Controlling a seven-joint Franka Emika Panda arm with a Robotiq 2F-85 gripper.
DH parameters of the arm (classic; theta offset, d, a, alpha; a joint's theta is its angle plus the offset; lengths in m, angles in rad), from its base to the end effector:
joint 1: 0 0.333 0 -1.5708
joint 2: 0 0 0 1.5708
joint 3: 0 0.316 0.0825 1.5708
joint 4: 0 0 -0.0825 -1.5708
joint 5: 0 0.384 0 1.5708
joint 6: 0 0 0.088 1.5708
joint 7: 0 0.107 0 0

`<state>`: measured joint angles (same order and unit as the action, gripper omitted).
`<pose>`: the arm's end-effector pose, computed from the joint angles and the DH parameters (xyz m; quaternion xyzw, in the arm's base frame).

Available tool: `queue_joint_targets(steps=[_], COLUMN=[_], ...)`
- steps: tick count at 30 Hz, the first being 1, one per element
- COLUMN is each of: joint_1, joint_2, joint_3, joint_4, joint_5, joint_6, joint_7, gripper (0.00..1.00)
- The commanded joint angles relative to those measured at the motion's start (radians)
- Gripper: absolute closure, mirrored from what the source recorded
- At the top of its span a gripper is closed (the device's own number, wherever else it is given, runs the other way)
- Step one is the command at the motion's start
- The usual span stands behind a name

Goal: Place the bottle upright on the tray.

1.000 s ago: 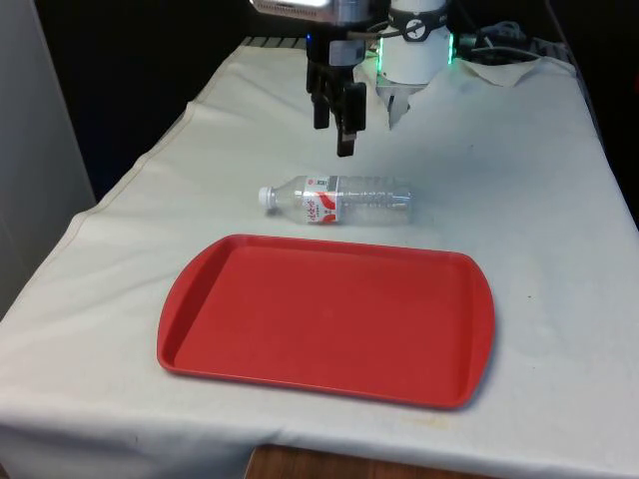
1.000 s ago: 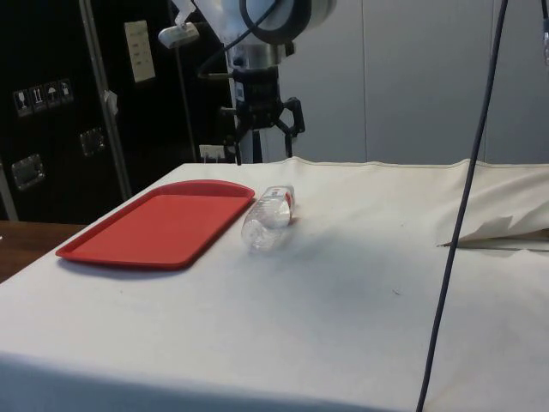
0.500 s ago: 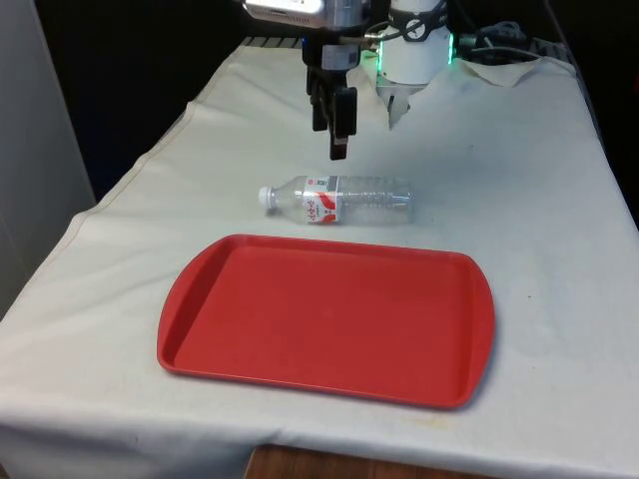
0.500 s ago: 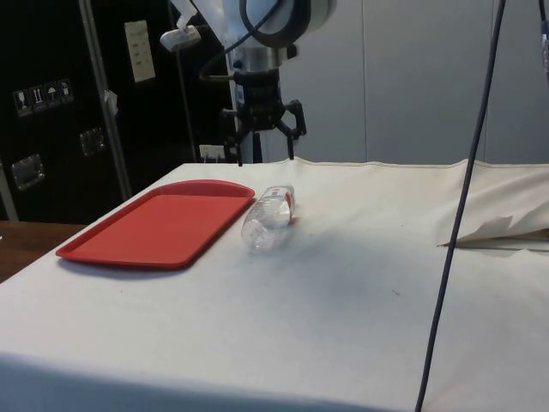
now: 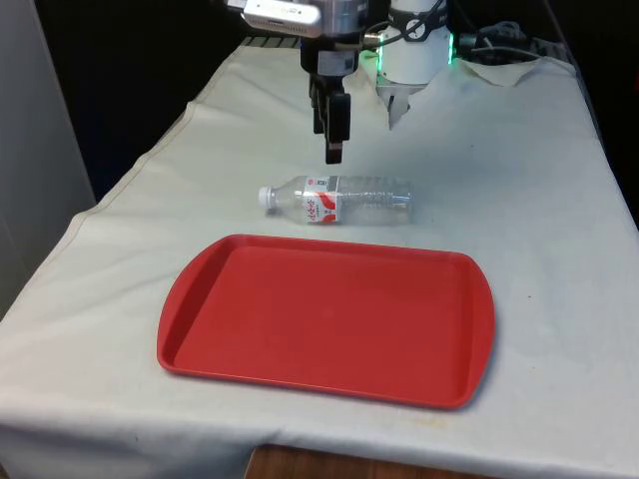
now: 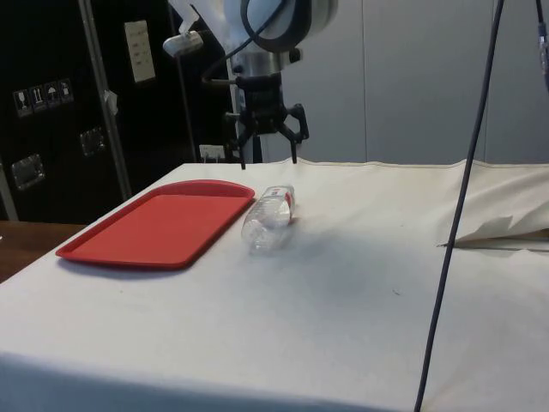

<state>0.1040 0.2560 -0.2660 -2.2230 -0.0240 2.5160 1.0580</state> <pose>0.5464 -0.0889 0.2671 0.8270 -0.5603 0.0379 0.0266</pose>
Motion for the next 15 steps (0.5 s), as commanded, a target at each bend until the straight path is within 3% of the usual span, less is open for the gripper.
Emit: queue_joint_targets(steps=[1, 15], joint_1=[0.001, 0.001], joint_2=[0.003, 0.018], joint_3=[-0.002, -0.003], joint_4=[-0.002, -0.001], joint_5=[0.001, 0.003], joint_6=[0.012, 0.016], joint_7=[0.014, 0.091], gripper=[0.00, 0.00])
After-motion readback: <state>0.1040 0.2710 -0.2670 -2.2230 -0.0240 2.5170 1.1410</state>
